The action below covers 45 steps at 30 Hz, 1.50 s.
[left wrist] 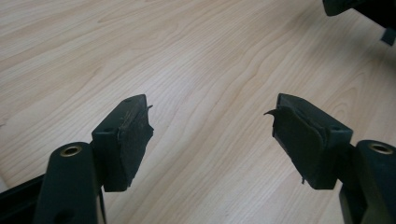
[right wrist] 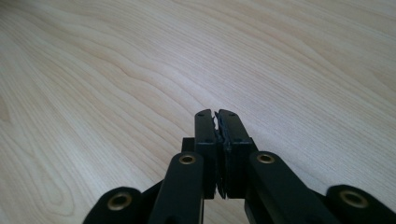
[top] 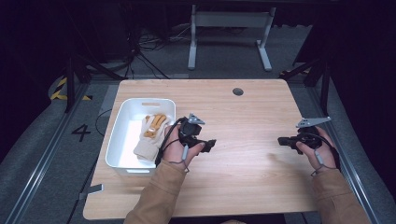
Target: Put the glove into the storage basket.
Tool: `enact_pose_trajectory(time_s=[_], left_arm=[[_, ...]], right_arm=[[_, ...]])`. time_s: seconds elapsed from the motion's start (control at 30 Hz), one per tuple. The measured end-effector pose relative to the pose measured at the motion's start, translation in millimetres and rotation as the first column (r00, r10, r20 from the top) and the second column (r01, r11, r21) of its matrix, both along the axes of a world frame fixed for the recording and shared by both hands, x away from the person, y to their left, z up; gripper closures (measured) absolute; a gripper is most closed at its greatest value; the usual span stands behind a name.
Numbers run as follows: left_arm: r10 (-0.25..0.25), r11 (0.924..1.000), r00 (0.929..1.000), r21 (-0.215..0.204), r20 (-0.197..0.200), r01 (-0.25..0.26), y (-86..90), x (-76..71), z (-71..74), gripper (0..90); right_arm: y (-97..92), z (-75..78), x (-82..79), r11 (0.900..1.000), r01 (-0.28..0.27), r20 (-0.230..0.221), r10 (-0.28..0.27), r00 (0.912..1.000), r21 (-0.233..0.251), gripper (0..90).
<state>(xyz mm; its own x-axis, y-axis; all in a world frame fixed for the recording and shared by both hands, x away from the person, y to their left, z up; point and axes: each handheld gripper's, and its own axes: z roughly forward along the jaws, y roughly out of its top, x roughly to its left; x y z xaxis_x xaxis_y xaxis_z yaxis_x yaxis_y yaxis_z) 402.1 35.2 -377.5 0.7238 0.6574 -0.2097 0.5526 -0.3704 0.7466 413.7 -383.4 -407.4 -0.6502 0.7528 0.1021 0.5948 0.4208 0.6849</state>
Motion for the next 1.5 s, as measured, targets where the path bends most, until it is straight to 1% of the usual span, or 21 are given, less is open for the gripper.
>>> enact_pose_trajectory(time_s=[0.03, 0.1, 0.17, 0.23, 0.27, 0.33, 0.4, 0.43, 0.5, 0.6, 0.67, 0.73, 0.8, 0.83, 0.93, 1.03, 1.17, 1.2, 1.3, 1.4, 1.5], left_arm=[[-0.012, 0.9999, 0.9999, -0.004, 0.006, 0.012, 0.4, -0.1, -1.6, 27.1], [-0.07, 0.9975, 0.9975, 0.0, 0.01, 0.07, -0.4, -1.0, -8.2, 26.3], [-0.102, 0.9947, 0.9948, 0.008, 0.002, 0.102, -1.9, -2.9, -12.8, 25.3], [-0.12, 0.9926, 0.9928, 0.019, 0.007, 0.12, -3.8, -3.9, -16.1, 24.9], [-0.144, 0.9891, 0.9895, 0.034, 0.014, 0.143, -6.3, -4.0, -19.6, 25.0], [-0.181, 0.9828, 0.9833, 0.038, 0.015, 0.181, -9.2, -4.1, -24.6, 25.5], [-0.206, 0.9779, 0.9785, 0.039, 0.013, 0.205, -10.9, -4.4, -29.0, 26.5], [-0.206, 0.9779, 0.9785, 0.039, 0.013, 0.205, -10.9, -4.4, -29.0, 26.3], [-0.226, 0.974, 0.9738, 0.015, 0.024, 0.226, -14.9, -6.2, -37.8, 26.2], [-0.242, 0.9702, 0.97, 0.022, 0.024, 0.242, -18.2, -6.4, -47.1, 26.4], [-0.237, 0.9715, 0.9713, 0.022, 0.024, 0.236, -19.7, -6.6, -51.3, 26.6], [-0.22, 0.9755, 0.9748, 0.019, 0.039, 0.219, -22.1, -6.8, -60.7, 26.8], [-0.216, 0.9762, 0.9756, 0.029, 0.04, 0.215, -24.7, -6.9, -66.2, 26.9], [-0.211, 0.9774, 0.9765, 0.021, 0.044, 0.21, -26.0, -7.1, -69.6, 27.2], [-0.228, 0.9735, 0.9725, 0.029, 0.046, 0.227, -28.2, -7.4, -75.9, 28.2], [-0.254, 0.9667, 0.9659, 0.045, 0.05, 0.252, -30.0, -8.5, -79.6, 28.1], [-0.299, 0.9528, 0.9536, 0.066, 0.034, 0.296, -32.8, -11.6, -84.7, 28.1], [-0.307, 0.9502, 0.9508, 0.069, 0.04, 0.304, -33.2, -12.0, -85.4, 27.8], [-0.305, 0.9513, 0.9513, 0.064, 0.046, 0.302, -34.4, -13.1, -87.7, 27.6], [-0.304, 0.9507, 0.9514, 0.08, 0.05, 0.3, -35.4, -13.7, -89.8, 27.2], [-0.304, 0.9507, 0.9514, 0.082, 0.051, 0.299, -35.7, -13.9, -90.0, 26.8]], right_arm=[[0.7, 0.0, -0.3, 1.0, -0.007, 0.006, 0.007, 1.0, 0.002, 88.5], [1.2, -0.6, -0.6, 0.9999, -0.011, 0.002, 0.011, 0.9999, 0.0, 88.6], [2.1, -3.4, -0.3, 0.9998, -0.02, -0.008, 0.02, 0.9998, 0.0, 88.7], [2.3, -5.9, 0.8, 0.9996, -0.028, -0.007, 0.028, 0.9996, -0.002, 88.9], [2.7, -7.8, 1.5, 0.9992, -0.038, -0.018, 0.038, 0.9991, 0.01, 89.0], [3.1, -9.0, 1.7, 0.9989, -0.045, -0.022, 0.046, 0.9987, 0.008, 89.0], [2.4, -8.0, 1.3, 0.9988, -0.048, -0.02, 0.049, 0.9986, 0.012, 89.0], [1.6, -7.0, 1.0, 0.9987, -0.049, -0.015, 0.05, 0.9986, 0.016, 89.0], [0.3, -5.6, 0.7, 0.9985, -0.051, -0.012, 0.051, 0.9986, 0.021, 88.9], [0.3, -5.9, 0.8, 0.9987, -0.048, -0.015, 0.048, 0.9987, 0.019, 88.8], [0.6, -6.0, 0.8, 0.9987, -0.049, -0.014, 0.049, 0.9987, 0.018, 88.8], [1.4, -6.2, 1.0, 0.9983, -0.056, -0.01, 0.057, 0.9983, 0.016, 88.6], [1.8, -7.5, 1.4, 0.9981, -0.06, -0.015, 0.06, 0.9981, 0.014, 88.6], [1.7, -8.3, 1.9, 0.998, -0.061, -0.016, 0.062, 0.998, 0.014, 88.5], [0.2, -10.8, 3.1, 0.9981, -0.061, -0.019, 0.061, 0.998, 0.013, 88.6], [-0.1, -11.9, 3.7, 0.9979, -0.062, -0.022, 0.063, 0.9978, 0.016, 88.4], [0.7, -13.2, 4.1, 0.9976, -0.068, -0.027, 0.068, 0.9973, 0.011, 88.1], [0.9, -13.5, 4.2, 0.9975, -0.069, -0.028, 0.069, 0.9972, 0.01, 88.0], [1.5, -14.4, 4.4, 0.9975, -0.071, -0.031, 0.071, 0.997, 0.01, 87.7], [2.1, -15.9, 4.7, 0.9973, -0.073, -0.033, 0.074, 0.9967, 0.01, 87.4], [3.5, -18.8, 5.3, 0.9969, -0.078, -0.035, 0.079, 0.9963, 0.007, 87.1]])
